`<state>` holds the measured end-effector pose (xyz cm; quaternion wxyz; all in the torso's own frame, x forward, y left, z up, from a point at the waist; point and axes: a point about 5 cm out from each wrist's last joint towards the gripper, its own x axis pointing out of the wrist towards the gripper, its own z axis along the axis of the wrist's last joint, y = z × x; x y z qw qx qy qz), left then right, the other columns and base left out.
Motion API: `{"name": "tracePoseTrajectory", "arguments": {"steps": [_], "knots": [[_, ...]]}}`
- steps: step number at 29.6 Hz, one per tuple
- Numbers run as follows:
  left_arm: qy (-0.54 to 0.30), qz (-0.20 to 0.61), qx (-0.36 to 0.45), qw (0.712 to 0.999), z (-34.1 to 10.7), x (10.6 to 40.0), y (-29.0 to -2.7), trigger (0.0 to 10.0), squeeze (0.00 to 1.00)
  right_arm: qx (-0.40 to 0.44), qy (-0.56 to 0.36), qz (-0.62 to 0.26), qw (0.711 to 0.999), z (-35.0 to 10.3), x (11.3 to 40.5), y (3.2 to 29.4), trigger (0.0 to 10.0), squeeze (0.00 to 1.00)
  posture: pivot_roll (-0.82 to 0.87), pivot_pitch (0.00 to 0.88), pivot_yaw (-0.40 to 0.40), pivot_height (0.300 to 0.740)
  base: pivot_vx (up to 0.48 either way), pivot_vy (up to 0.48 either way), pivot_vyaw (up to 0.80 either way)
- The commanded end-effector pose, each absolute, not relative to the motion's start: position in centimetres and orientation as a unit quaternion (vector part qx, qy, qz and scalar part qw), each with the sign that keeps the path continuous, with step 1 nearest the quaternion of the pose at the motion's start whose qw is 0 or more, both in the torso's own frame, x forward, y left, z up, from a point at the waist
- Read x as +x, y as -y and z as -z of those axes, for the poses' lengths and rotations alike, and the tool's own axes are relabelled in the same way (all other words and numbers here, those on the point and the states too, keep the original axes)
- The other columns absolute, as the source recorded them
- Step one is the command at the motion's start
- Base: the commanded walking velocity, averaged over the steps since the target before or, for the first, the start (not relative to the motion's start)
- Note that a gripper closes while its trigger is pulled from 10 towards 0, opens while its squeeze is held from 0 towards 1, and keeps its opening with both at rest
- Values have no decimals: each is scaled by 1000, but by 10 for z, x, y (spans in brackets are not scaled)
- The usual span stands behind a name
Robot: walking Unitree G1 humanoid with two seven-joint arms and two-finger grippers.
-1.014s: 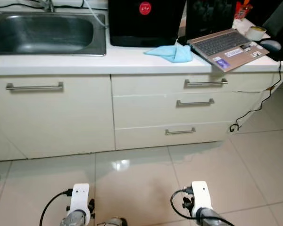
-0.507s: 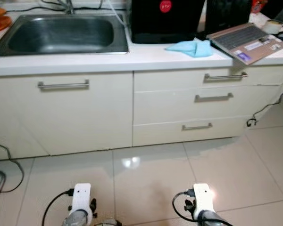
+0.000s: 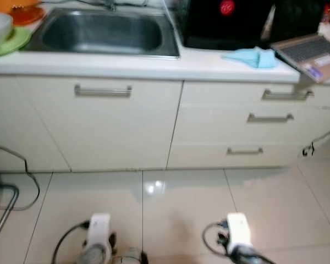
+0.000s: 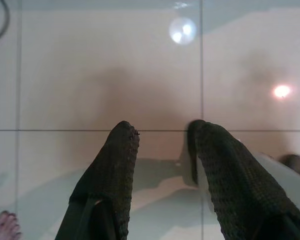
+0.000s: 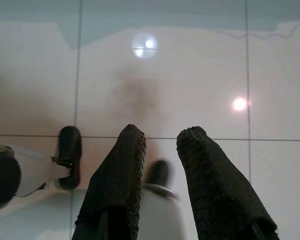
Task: Kitchen organization
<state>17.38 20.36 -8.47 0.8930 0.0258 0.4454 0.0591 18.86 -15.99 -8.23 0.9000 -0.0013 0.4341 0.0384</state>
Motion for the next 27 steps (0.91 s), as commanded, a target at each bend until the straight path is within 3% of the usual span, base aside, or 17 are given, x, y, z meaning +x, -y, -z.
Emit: {"name": "tracePoseTrajectory", "arguments": {"steps": [1, 27], "knots": [[-444, -50, 16, 894, 85, 177, -193, 10000, 0, -4, -448, -19, 894, 86, 180, 173, 10000, 0, 107, 100, -26, 740, 0, 262, 0], [-445, -52, 15, 894, 85, 177, -193, 10000, 0, -6, -443, -28, 896, 85, 182, 170, 10000, 0, 110, 103, -28, 740, 0, 264, 0]]}}
